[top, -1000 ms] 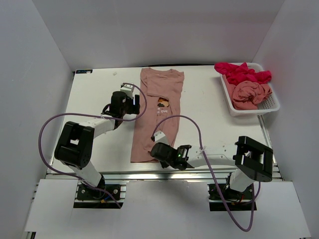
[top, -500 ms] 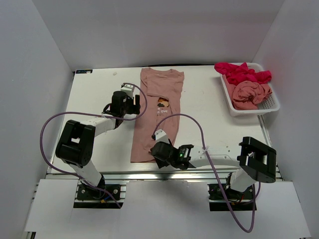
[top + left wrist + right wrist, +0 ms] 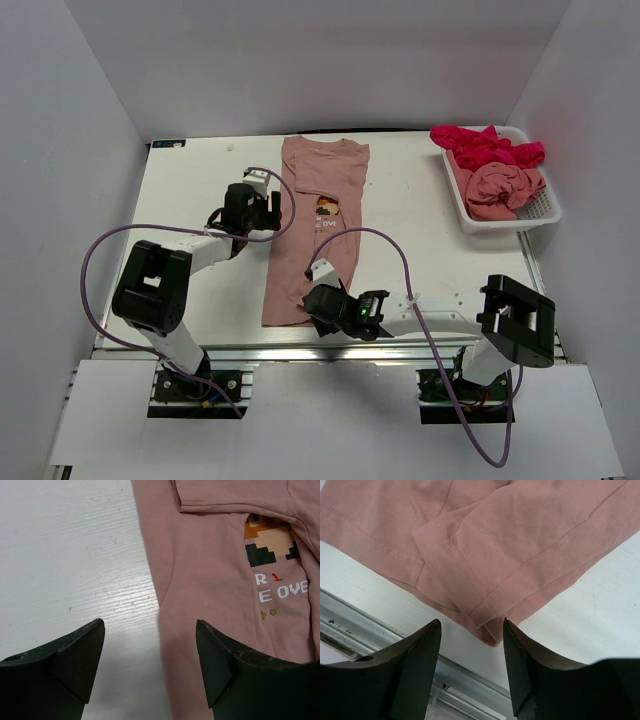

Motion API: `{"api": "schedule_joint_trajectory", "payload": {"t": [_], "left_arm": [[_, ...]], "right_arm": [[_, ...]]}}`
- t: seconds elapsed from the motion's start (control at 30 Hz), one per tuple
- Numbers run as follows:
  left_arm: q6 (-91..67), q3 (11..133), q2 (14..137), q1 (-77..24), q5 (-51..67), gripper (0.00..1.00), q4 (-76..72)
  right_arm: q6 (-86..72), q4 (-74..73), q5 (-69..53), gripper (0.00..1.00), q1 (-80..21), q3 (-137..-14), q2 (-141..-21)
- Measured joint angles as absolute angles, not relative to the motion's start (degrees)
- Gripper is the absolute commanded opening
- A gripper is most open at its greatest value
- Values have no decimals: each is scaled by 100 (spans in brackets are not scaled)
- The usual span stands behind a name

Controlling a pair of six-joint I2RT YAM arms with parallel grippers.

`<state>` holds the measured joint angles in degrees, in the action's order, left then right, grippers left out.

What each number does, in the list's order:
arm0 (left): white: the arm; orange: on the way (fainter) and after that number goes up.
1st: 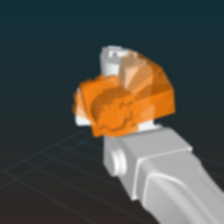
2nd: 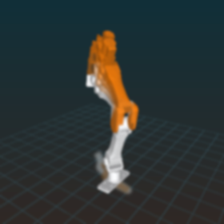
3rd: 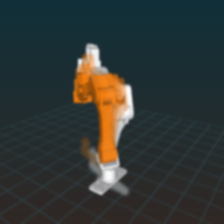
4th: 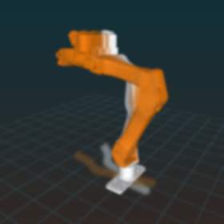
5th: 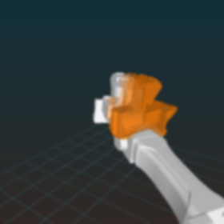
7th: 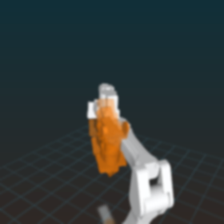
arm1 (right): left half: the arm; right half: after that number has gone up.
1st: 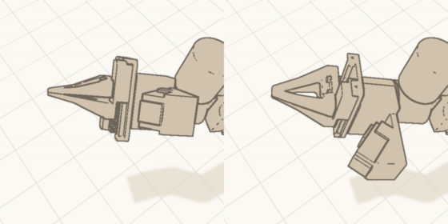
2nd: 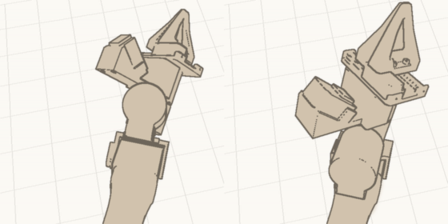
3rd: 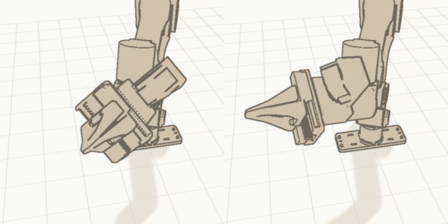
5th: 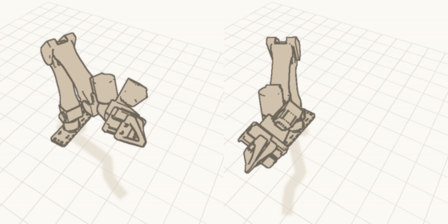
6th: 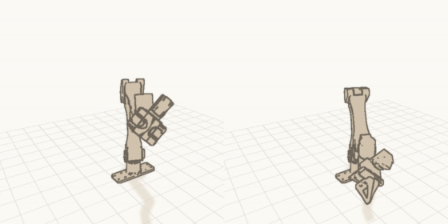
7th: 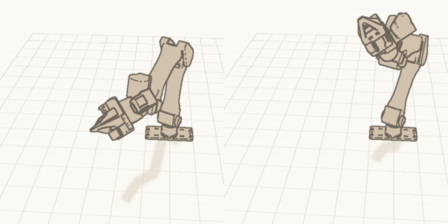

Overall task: Fold and stack the t-shirts
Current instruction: Rotate the tshirt 90 degrees

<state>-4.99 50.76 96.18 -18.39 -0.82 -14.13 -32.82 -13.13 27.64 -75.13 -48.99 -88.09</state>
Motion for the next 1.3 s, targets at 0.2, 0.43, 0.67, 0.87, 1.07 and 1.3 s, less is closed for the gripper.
{"api": "schedule_joint_trajectory", "payload": {"t": [0.2, 0.43, 0.67, 0.87, 1.07, 1.3], "left_arm": [[-502, 5076, 9618, -1839, -58, 83, -1415], [-519, 5076, 9618, -1839, 84, 83, -1415], [-541, 5076, 9618, -1839, 137, 83, -1413], [-541, 5076, 9618, -1839, 163, 83, -1413], [-545, 5076, 9618, -1839, 200, 83, -1411], [-576, 5096, 9625, -1839, 239, 83, -1391]], "right_arm": [[-3286, -1278, 2816, 54, -7513, -4899, -8809], [-3280, -1162, 2818, 44, -7513, -4897, -8840], [-3280, -1109, 2814, 39, -7513, -4897, -8956], [-3262, -1031, 2818, 23, -7513, -4897, -8978], [-3277, -1002, 2840, 0, -7513, -4897, -9043], [-3299, -1002, 2921, 0, -7513, -4877, -9032]]}}
